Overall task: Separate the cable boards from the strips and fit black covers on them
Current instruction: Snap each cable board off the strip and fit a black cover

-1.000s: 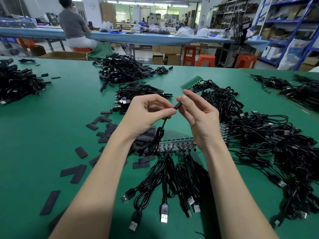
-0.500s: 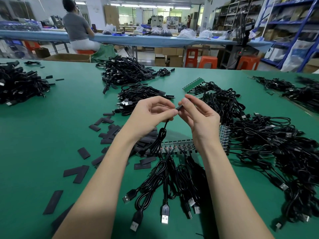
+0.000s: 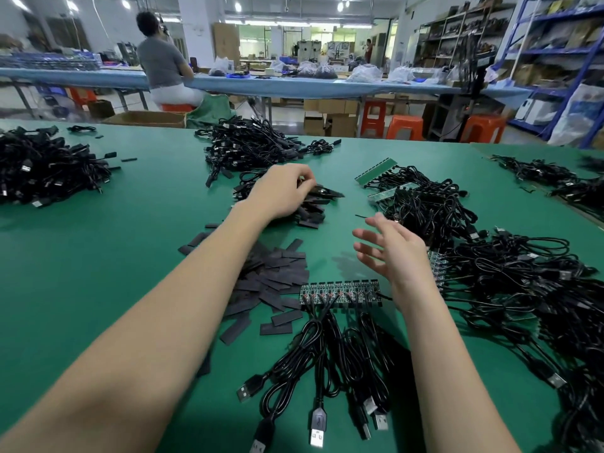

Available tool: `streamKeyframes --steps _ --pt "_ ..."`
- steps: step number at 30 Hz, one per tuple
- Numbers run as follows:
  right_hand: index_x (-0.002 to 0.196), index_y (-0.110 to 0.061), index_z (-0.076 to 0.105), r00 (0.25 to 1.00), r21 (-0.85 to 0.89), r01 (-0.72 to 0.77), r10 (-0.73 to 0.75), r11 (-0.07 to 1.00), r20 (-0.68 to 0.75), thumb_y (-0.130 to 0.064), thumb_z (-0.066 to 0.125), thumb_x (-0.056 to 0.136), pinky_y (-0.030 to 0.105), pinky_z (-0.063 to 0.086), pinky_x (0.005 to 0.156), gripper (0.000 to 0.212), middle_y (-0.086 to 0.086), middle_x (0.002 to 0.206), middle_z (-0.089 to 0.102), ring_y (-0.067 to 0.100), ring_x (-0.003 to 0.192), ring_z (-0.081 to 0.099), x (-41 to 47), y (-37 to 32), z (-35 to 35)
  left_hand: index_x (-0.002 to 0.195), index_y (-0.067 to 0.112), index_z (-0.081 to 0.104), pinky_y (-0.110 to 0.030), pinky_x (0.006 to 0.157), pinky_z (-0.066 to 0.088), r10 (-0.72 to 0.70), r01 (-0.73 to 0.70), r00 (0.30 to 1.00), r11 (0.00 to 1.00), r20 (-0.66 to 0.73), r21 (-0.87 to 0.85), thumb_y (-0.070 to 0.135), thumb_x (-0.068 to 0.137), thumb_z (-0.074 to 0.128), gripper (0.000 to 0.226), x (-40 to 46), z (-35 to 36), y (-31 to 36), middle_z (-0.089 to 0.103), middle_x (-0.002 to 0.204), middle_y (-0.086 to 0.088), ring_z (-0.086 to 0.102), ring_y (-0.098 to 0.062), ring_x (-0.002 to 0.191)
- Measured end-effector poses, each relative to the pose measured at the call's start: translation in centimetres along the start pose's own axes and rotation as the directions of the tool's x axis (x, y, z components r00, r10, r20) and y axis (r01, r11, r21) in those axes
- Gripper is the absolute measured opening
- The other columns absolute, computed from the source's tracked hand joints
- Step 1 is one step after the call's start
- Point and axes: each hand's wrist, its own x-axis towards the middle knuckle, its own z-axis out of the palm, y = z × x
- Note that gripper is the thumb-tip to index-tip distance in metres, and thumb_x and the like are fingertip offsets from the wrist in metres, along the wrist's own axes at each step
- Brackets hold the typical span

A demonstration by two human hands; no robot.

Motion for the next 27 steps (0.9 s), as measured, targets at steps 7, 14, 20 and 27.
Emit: streamKeyframes --steps 7,14,20,27 --pt "0.105 -0.015 0.071 0.998 -0.11 -0.011 0.017 0.994 0.053 -0.033 0.061 0.1 0.023 0.06 0.064 0.021 0.001 0.089 0.079 0.014 0.072 0.072 0.1 0.6 0.4 0.118 0.021 0.066 -0.042 0.095 0.036 0.18 -0.16 0.984 0.848 0.01 0.505 0.027 0.105 0.045 0.025 4.3 0.8 -4.0 0.062 0.12 -0.007 0.047 -0.031 0.118" --pt "0.093 -0.024 0.073 0.987 -0.498 0.159 -0.121 0.852 0.107 -0.034 0.063 0.095 0.03 0.055 0.073 0.014 -0.009 0.081 0.077 0.014 0.079 0.071 0.2 0.1 0.0 0.13 0.014 0.052 -0.039 0.068 0.037 -0.006 0.026 0.999 0.836 -0.039 0.548 0.002 0.097 0.051 0.035 3.0 4.2 -4.6 0.058 0.109 -0.012 0.055 -0.033 0.093" --pt "0.092 -0.033 0.07 0.989 -0.908 0.141 -0.018 0.395 0.146 -0.041 0.06 0.093 0.031 0.047 0.08 0.013 -0.009 0.096 0.071 0.017 0.101 0.058 0.1 -1.3 -0.9 0.127 0.003 0.043 -0.038 0.08 0.045 0.012 -0.018 1.0 0.933 0.017 0.359 0.013 0.103 0.046 0.026 2.0 5.1 -5.5 0.055 0.118 -0.016 0.049 -0.032 0.108" --pt "0.115 -0.024 0.074 0.978 -0.981 0.078 0.18 0.175 0.11 -0.04 0.056 0.095 0.031 0.047 0.082 0.031 0.007 0.11 0.07 0.023 0.094 0.057 -0.7 -2.7 -1.6 0.11 0.008 0.048 -0.046 0.094 0.044 -0.031 -0.042 0.983 0.922 0.182 0.384 0.03 0.101 0.051 0.024 1.9 2.9 -5.5 0.049 0.119 -0.015 0.045 -0.034 0.114"
